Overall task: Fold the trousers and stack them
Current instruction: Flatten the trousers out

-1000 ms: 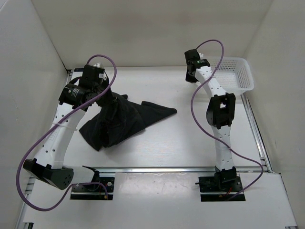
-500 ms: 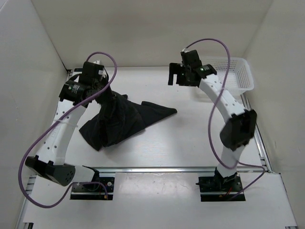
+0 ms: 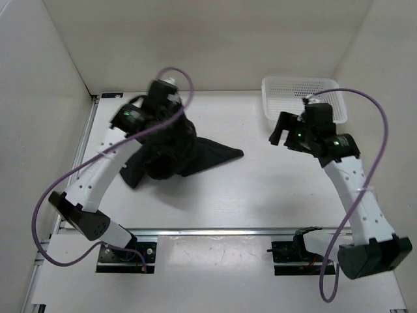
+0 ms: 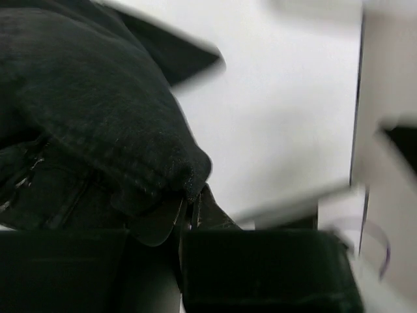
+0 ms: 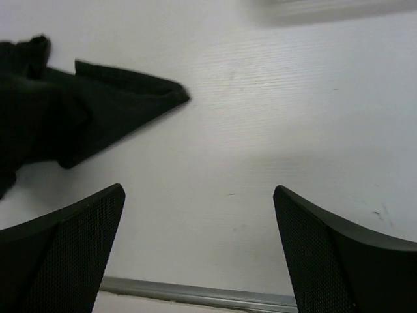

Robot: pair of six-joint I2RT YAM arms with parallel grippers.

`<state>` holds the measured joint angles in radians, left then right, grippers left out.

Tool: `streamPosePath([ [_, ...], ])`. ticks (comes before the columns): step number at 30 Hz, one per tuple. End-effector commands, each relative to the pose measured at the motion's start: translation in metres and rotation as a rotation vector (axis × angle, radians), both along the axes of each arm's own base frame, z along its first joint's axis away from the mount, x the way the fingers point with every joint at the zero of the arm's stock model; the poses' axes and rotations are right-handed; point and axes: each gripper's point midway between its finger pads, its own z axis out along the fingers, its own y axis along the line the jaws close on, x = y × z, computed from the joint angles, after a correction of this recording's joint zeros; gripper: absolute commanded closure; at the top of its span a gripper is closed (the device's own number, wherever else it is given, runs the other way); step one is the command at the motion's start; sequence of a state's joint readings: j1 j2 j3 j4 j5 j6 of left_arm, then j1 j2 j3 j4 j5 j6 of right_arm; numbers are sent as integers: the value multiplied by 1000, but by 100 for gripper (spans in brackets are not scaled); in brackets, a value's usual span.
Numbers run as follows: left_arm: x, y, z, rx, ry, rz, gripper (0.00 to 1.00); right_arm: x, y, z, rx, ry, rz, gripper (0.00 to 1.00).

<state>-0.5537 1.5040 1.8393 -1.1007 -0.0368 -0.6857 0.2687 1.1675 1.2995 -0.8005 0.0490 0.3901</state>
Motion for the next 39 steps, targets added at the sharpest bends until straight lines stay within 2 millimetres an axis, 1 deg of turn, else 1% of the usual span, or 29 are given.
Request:
streamPosePath([
  [1,-61,-109,15,-194,14,-292,90,-17,-41,11,-48,-27,-134,0],
  [2,-70,-123,16,-181,18,-357,90,-19,-54,20,-51,-61,-181,0],
  [3,-70,-134,5,-136,45,-389,90,-24,-61,22,-57,-65,-205,0],
  [4,-64,-128,9,-97,28,-367,76,-26,-65,26,-61,-82,-212,0],
  [5,-60,-120,28,-78,-25,-352,64,-32,-68,31,-57,-98,-222,0],
  [6,-61,-102,30,-32,-26,-317,46,-35,-67,30,-51,-99,-215,0],
  [7,-56,-88,36,-22,-47,-276,22,-37,-65,32,-47,-107,-196,0],
  [8,-42,-64,33,8,-59,-218,0,-39,-55,26,-17,-85,-154,0],
  [9,-36,-50,33,6,-64,-180,0,-43,-49,20,2,-59,-125,0],
  [10,-37,-29,43,-8,-97,-145,0,-48,-44,7,26,-23,-104,0],
  [11,-25,0,23,26,-52,-64,0,-50,-34,-1,45,-4,-66,0],
  [12,-29,20,24,22,-58,-22,1,-54,-23,-6,87,7,-33,0],
  [13,-28,36,14,34,-40,19,1,-63,-13,-25,107,66,-9,0],
  [14,-24,64,-15,72,29,97,1,-66,-5,-32,120,85,14,0],
  [17,-38,110,-45,87,91,236,0,-86,22,-55,145,173,76,0],
  [18,-44,132,-77,109,166,307,0,-94,26,-68,143,215,85,0],
  [20,-58,151,-95,97,202,373,0,-110,40,-78,175,269,106,0],
  [21,-68,164,-123,80,282,430,0,-121,45,-93,184,325,109,0],
  [24,-81,171,-154,12,353,481,0,-139,52,-102,305,402,35,0],
  [25,-91,180,-181,3,424,524,0,-143,48,-104,333,398,-3,0],
  [26,-86,183,-189,-30,419,539,0,-150,45,-120,353,439,-36,0],
  [28,-90,183,-213,-104,489,544,0,-152,45,-122,478,438,-83,0],
  [29,-87,180,-219,-129,519,535,0,-152,46,-138,523,448,-90,0],
  [32,-85,187,-239,-193,574,567,0,-147,47,-145,666,459,-121,0],
  [33,-82,191,-248,-206,593,578,0,-141,44,-152,680,452,-142,0],
  [35,-80,197,-256,-259,611,597,0,-134,42,-156,679,436,-139,0],
  [36,-77,198,-261,-270,623,601,0,-123,45,-149,694,388,-109,0],
  [37,-70,198,-261,-282,599,581,0,-120,43,-158,692,412,-128,0],
  [39,-63,202,-265,-285,601,589,0,-107,48,-161,708,414,-107,2],
])
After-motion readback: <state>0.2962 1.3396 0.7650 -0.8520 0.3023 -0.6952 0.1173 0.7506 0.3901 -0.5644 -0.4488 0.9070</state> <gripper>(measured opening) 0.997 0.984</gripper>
